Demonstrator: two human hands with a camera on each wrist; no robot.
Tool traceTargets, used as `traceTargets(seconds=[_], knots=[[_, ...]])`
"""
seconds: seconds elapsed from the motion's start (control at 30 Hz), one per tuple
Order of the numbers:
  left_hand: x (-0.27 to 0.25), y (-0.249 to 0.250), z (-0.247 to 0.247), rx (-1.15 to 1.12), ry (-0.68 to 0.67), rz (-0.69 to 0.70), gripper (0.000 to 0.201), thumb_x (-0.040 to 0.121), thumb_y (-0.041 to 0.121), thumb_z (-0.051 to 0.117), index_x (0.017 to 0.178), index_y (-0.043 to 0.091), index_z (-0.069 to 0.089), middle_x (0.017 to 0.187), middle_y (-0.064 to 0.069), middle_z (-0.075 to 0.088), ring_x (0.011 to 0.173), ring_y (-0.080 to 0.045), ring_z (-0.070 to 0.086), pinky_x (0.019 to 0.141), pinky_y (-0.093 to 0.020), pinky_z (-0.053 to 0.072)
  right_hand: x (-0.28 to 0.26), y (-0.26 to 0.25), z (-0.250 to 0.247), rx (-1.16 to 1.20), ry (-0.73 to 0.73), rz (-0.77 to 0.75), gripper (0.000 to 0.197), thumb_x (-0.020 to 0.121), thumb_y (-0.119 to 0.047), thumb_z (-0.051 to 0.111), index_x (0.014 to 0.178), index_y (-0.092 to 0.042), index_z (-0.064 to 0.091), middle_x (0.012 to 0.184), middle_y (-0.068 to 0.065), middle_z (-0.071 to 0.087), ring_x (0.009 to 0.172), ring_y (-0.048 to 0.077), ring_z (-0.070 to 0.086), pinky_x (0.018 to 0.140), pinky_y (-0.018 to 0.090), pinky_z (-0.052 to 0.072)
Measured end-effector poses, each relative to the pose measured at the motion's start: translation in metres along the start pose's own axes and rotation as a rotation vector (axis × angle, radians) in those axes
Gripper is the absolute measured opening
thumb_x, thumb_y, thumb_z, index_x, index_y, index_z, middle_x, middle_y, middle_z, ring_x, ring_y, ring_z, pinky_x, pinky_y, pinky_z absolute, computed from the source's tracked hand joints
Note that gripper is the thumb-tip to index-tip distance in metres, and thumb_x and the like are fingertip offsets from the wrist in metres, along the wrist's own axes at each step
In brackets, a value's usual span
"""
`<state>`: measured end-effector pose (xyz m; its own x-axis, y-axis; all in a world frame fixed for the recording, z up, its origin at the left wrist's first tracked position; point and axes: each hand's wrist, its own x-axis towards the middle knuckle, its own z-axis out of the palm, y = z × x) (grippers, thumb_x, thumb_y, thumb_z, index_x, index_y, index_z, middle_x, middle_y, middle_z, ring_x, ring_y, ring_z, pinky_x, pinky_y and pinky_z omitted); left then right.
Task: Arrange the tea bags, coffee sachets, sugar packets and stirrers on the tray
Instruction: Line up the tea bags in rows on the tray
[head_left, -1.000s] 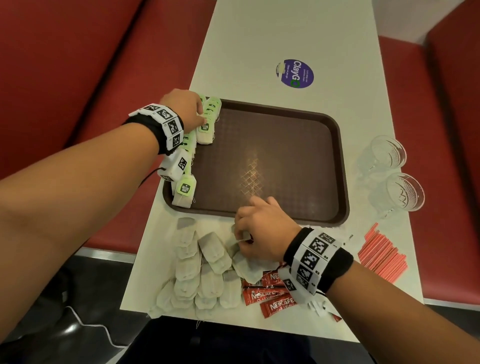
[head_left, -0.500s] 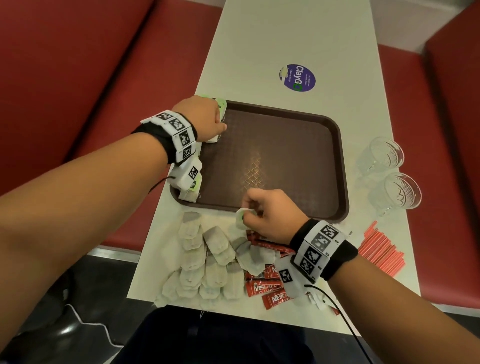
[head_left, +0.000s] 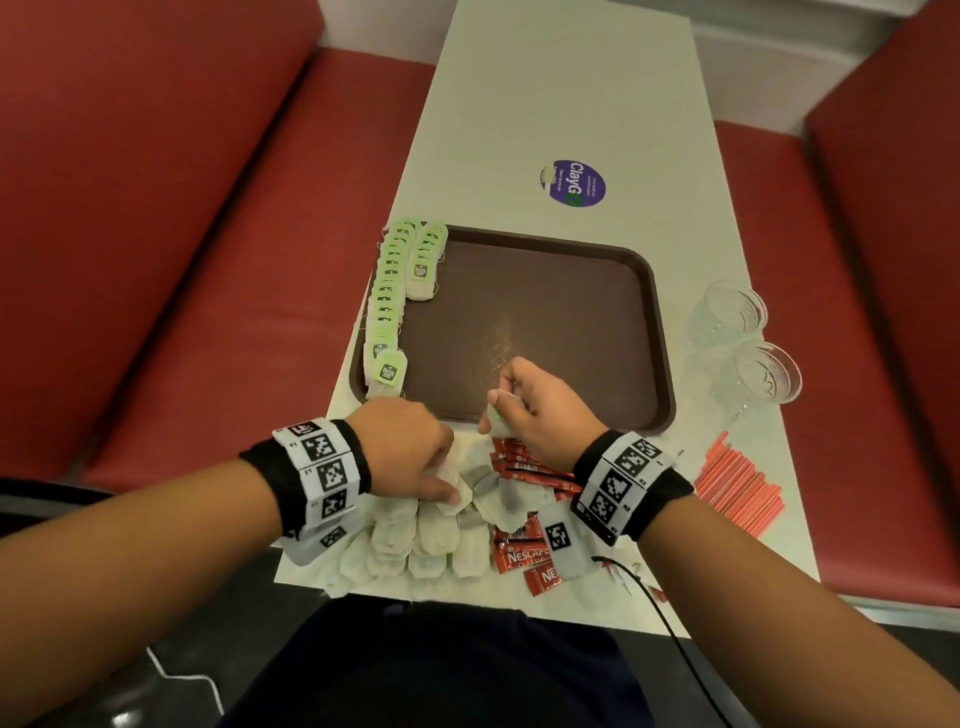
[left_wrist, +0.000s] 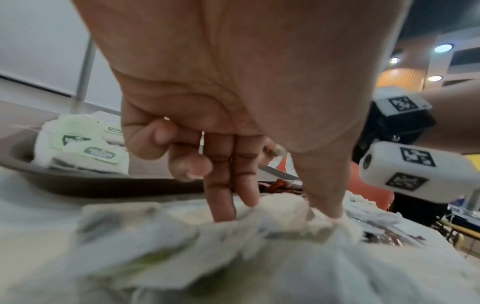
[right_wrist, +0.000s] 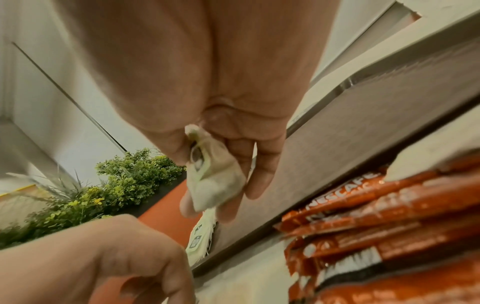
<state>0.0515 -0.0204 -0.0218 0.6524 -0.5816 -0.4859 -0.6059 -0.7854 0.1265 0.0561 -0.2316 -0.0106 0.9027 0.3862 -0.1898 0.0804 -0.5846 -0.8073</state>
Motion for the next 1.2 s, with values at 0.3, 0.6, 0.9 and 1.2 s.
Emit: traceTargets(seconds=[0.3,0.6,0.9,1.2], knots=[[-0.004,0.007,-0.001,0.000,0.071,-0.026,0.025,0.084,0.048,0.052,0.091,0.026,0.063,0.084,0.004,0.067,0.077,-0.021,0.064,0.066,-0.033,0.054,-0.010,-0.002,0.000,0.058,0.025,0.033,0.025,0.103,-0.022,0.049,0.084,-0.018,0.034,0.069,0.016,0.059,0.060,0.028,0.058,0.066,0.043,0.052],[-0.003,-0.018,-0.040,-0.201,0.331,0.044,0.016,0.097,0.037,0.056,0.101,0.027,0.068,0.093,0.008,0.067,0.088,-0.015,0.062,0.075,-0.035,0.049,0.004,0.001,0.011,-0.033,-0.055,-0.047,0.020,0.086,-0.027,0.076,0.088,-0.033,0.057,0.064,-0.024,0.052,0.059,-0.006,0.050,0.063,0.018,0.042],[-0.001,-0.038,-0.060,-0.491,0.560,-0.091,0.013,0.087,0.043,0.072,0.092,0.032,0.069,0.076,0.013,0.065,0.062,0.004,0.051,0.060,-0.023,0.039,0.036,-0.004,0.002,0.043,0.055,-0.070,0.019,0.091,-0.031,0.071,0.075,-0.025,0.062,0.063,-0.012,0.051,0.059,0.003,0.045,0.060,0.026,0.040],[0.044,-0.083,-0.066,-0.682,0.539,-0.370,0.009,0.085,0.029,0.076,0.080,0.026,0.069,0.073,0.011,0.065,0.068,-0.007,0.057,0.070,-0.025,0.048,0.059,-0.004,-0.010,0.094,0.065,0.020,0.014,0.097,-0.023,0.058,0.108,-0.021,0.049,0.076,-0.004,0.059,0.057,0.005,0.050,0.063,0.028,0.045]])
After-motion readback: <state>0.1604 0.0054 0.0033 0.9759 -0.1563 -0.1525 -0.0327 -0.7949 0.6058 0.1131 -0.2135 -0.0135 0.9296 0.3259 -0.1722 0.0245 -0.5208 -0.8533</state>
